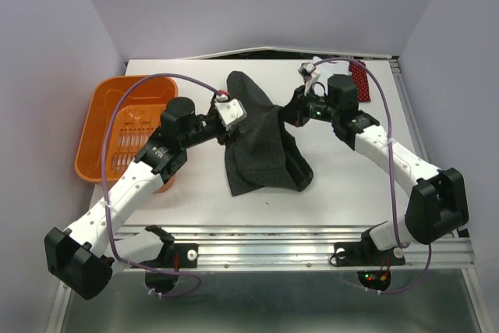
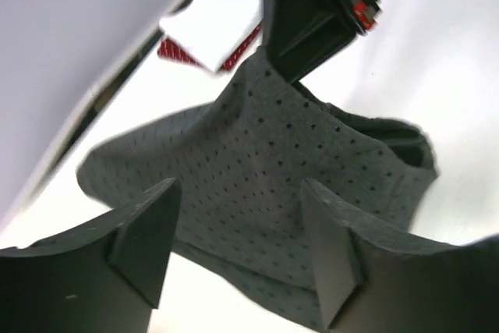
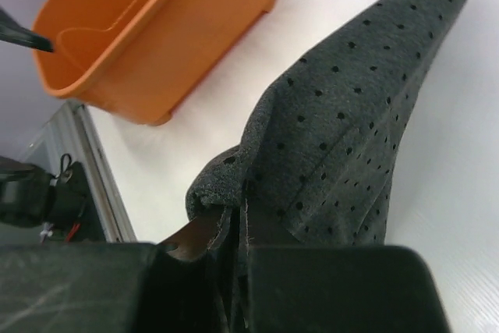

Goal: Fold and stack the skirts
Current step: Flatten the skirt out

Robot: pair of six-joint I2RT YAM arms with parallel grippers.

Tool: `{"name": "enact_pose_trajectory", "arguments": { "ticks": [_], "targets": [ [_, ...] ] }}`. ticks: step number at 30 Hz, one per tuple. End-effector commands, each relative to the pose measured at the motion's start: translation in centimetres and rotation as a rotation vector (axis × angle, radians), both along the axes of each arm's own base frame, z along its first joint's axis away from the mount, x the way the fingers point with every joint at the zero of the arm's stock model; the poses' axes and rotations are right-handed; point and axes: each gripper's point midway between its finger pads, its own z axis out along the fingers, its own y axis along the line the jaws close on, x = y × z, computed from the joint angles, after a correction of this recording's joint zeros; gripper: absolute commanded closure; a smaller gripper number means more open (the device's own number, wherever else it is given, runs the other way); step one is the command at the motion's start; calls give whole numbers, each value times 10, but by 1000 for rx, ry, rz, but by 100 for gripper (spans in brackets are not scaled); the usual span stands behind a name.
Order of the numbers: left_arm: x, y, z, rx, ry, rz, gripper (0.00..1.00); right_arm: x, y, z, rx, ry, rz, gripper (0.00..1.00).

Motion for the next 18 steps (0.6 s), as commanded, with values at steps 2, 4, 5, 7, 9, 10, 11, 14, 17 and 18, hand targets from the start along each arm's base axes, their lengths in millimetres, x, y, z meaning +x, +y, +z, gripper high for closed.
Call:
{"name": "enact_pose_trajectory", "arguments": {
  "ticks": [2, 4, 5, 7, 9, 10, 11, 14, 17, 18],
  "targets": [
    [-7, -20, 12, 172, -364, -261, 20, -37, 20, 49, 91, -175, 235, 99],
    [-4, -29, 12, 198, -402, -290, 18, -45, 23, 46, 78, -199, 271, 99],
    [-2, -33, 14, 209, -424, -298, 18, -51, 27, 45, 70, -208, 290, 99],
    [1, -43, 18, 210, -434, -316, 17, -61, 31, 40, 49, -225, 325, 99],
    [3, -50, 17, 219, -443, -332, 17, -69, 32, 36, 42, -221, 344, 99],
    [6, -53, 11, 238, -447, -341, 17, -70, 32, 36, 41, -225, 347, 99],
    [5, -56, 7, 284, -488, -359, 18, -73, 34, 33, 34, -235, 357, 99],
    [6, -60, -16, 353, -476, -403, 31, -74, 31, 33, 19, -279, 358, 99],
    [9, -59, -29, 399, -475, -426, 46, -77, 27, 30, 7, -289, 349, 99],
    [7, -61, -31, 400, -483, -445, 53, -78, 26, 28, 9, -288, 345, 99]
  ]
}}
